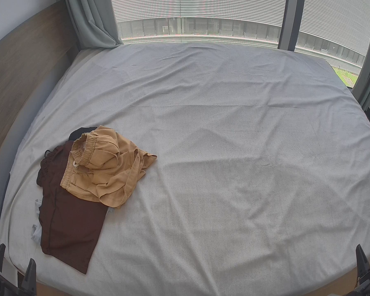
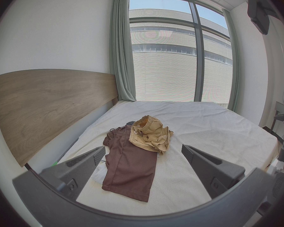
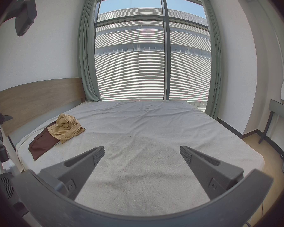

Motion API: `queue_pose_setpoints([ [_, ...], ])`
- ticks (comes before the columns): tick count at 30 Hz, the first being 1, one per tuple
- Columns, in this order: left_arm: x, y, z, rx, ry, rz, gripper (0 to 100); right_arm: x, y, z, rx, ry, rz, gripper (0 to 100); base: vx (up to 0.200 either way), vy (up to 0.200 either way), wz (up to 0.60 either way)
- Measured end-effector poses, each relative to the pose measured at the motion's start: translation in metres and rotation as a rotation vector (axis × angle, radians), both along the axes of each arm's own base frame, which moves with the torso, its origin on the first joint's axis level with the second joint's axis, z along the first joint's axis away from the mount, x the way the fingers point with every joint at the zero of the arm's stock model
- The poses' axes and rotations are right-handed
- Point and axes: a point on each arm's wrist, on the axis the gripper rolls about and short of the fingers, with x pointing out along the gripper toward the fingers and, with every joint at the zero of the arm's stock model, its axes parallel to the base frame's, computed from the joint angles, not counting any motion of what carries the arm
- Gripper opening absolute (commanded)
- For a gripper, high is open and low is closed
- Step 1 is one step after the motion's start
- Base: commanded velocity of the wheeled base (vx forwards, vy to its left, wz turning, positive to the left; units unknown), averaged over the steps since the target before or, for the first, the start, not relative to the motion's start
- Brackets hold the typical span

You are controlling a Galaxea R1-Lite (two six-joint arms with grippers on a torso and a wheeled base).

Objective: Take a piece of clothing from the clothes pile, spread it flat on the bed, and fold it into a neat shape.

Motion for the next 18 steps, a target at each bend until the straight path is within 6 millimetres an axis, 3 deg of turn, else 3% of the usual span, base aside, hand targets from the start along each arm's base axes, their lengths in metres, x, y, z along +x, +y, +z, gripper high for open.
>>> queue_pose_setpoints([
  [18,0.0000,0.0000,0.0003,-0.026,-0.004,0.003,100,0.0000,0.0001,0.0000,-0.007,0.000,0.002,100,0.000,0.000,0.00],
])
